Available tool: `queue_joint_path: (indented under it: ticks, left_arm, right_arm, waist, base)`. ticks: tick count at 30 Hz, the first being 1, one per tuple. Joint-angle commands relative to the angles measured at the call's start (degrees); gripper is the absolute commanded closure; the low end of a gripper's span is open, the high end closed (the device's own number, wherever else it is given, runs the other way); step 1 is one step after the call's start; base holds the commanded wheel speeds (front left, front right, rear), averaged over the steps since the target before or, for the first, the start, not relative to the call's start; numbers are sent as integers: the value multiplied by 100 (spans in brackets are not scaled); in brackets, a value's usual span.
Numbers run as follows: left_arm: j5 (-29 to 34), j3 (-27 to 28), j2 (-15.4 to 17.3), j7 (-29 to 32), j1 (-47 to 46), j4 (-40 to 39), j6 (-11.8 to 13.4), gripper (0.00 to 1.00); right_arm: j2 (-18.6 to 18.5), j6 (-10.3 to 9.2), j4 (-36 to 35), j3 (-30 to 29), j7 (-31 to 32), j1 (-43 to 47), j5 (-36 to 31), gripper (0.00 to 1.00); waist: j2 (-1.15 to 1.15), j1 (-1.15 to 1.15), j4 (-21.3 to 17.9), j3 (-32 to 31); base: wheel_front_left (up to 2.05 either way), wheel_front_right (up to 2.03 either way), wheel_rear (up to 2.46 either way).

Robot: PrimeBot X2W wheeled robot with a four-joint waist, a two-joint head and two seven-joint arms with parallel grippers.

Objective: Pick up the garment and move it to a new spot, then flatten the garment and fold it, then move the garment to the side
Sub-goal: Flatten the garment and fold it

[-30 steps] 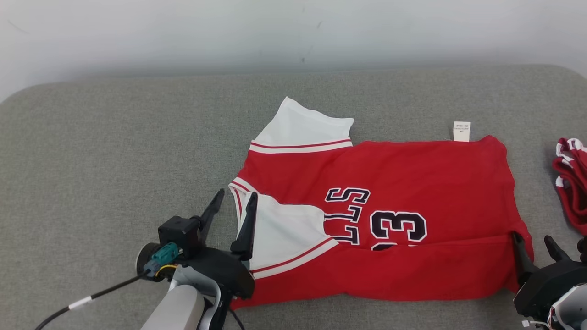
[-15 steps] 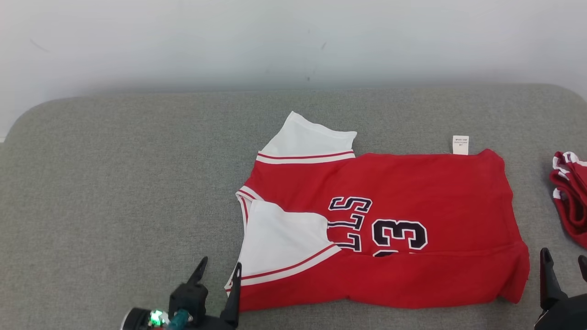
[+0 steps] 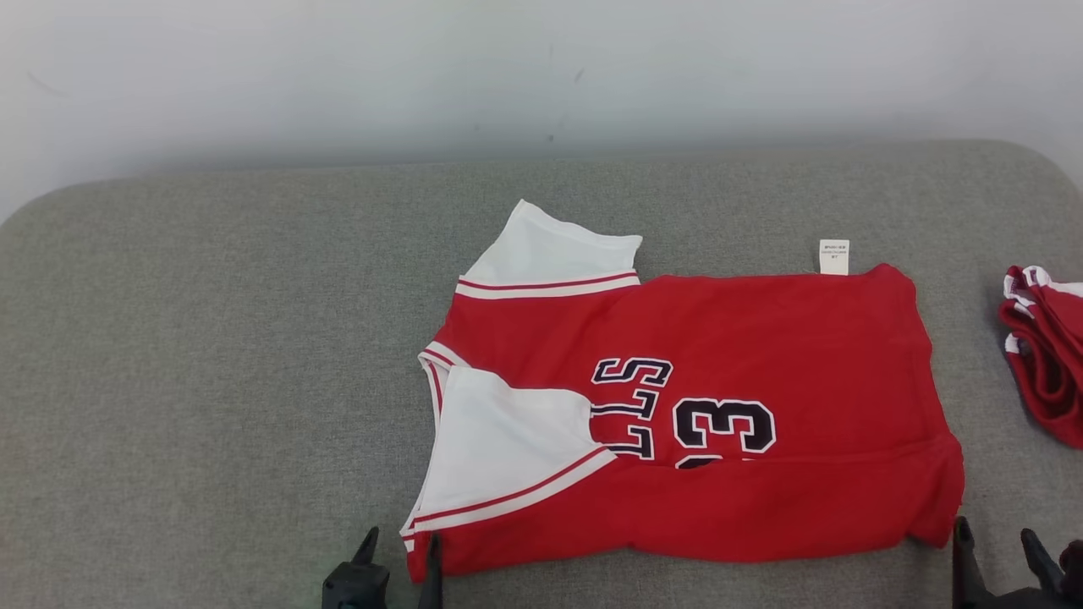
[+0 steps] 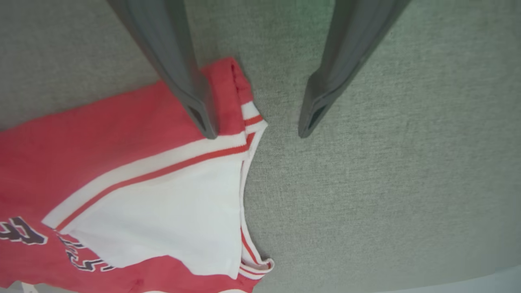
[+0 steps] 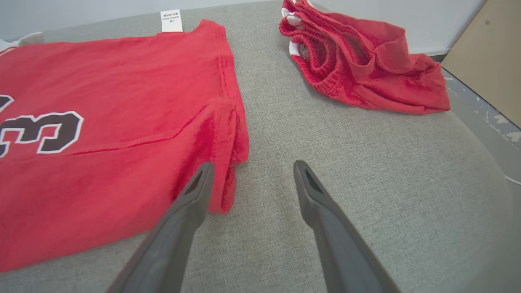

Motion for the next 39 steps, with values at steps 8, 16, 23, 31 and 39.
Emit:
queue_joint_path:
  ticks: [8,16,23,31,39]
  left_arm:
    - [-195,-50,-105,399,-156,306,-79,2]
    - [-375,-107,-142,602,-239,434,-257,100]
    - [-388,-159,-135,622,-325,509,-268,100]
    - [-430,-106,-34,570,-385,518,-204,100]
    - [-497,8,120,494,-281,453,-74,100]
  right_arm:
    - [-167,-16,580,257,262,-367,-7,0]
    - [-383,-16,1028,481,220,-620,156,0]
    - [-492,-16,1314,574,277,-834,100,0]
    - [-665,-16,1616,749,483,-1081,132,0]
    - [-752,-16,1756,971,518,-1143,335,100]
  waist:
    - [0,1,-110,102]
    - [0,1,-88,170]
    - [0,1,-100,230]
    - [0,1,-76,316]
    - [0,1,-29,336]
  base:
    - [0,0,0]
    - [0,0,0]
    - [0,0,0]
    - [0,0,0]
    - [0,0,0]
